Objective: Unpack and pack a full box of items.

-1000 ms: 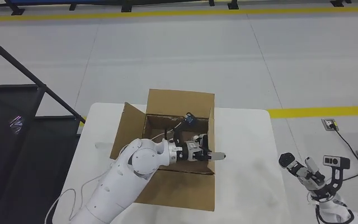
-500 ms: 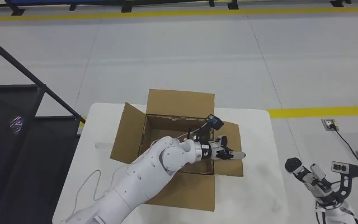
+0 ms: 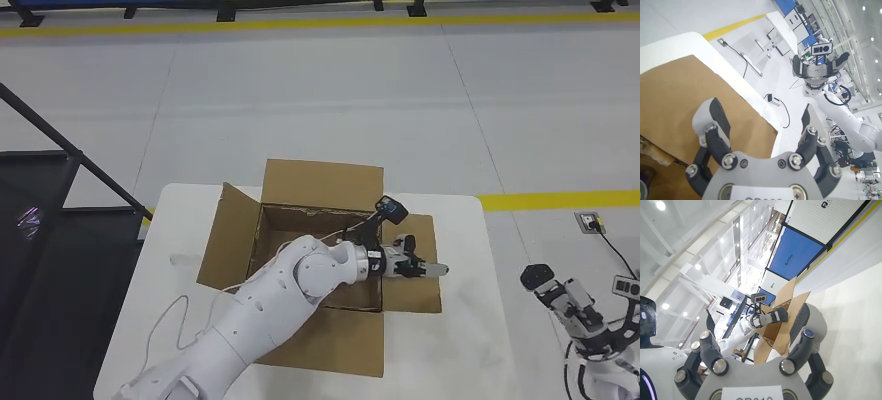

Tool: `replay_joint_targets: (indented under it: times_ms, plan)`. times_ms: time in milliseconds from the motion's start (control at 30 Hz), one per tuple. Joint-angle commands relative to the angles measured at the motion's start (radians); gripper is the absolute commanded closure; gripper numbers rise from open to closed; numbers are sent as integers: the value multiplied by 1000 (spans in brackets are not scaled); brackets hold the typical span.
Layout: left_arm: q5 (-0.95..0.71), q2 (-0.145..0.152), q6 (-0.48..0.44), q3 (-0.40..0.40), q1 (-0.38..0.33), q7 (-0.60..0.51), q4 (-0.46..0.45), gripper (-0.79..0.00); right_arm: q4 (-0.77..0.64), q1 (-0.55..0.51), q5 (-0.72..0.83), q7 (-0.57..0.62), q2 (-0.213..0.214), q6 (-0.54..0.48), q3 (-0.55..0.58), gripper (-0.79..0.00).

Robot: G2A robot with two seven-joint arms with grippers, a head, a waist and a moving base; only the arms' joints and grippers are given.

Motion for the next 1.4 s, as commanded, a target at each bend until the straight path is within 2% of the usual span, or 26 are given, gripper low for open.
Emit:
replay_joint_targets:
  times_ms: [0,133,300,400,533,667,800,867,933,1100,1233,1300,1367]
  plan:
    - [16,29,5,-63,27,-10,-84,-785,-35,23,-50,-10,6,18,9,-785]
    - [77,100,31,-231,132,-53,-311,-785,-103,80,-156,-8,19,81,-2,-785]
    - [118,192,59,-546,381,-157,-694,-785,-192,188,-303,22,32,168,-76,-785]
    - [92,229,61,-745,531,-208,-878,-785,-257,262,-418,47,37,235,-161,-785]
    - [25,259,47,-972,682,-235,-1009,-785,-298,395,-591,82,37,353,-332,-785]
    - [-45,277,12,-1161,789,-233,-1037,-785,-265,552,-765,132,24,434,-553,-785]
    - [-122,290,-41,-1318,877,-226,-1004,-785,-158,699,-855,162,-3,489,-762,-785]
    - [-155,296,-73,-1377,914,-233,-971,-785,-97,753,-830,164,-21,502,-840,-785]
    - [-185,301,-98,-1421,943,-240,-933,-785,-88,762,-818,167,-23,500,-850,-785]
    - [-226,311,-156,-1471,992,-241,-867,-785,-88,762,-818,167,-23,500,-850,-785]
    - [-186,313,-197,-1461,1012,-193,-823,-785,-99,755,-838,165,-24,487,-867,-785]
    - [-155,314,-201,-1451,1010,-162,-797,-785,-115,772,-958,177,-28,479,-928,-785]
    - [-145,314,-197,-1447,1008,-151,-791,-785,-131,801,-1116,163,-40,549,-1009,-785]
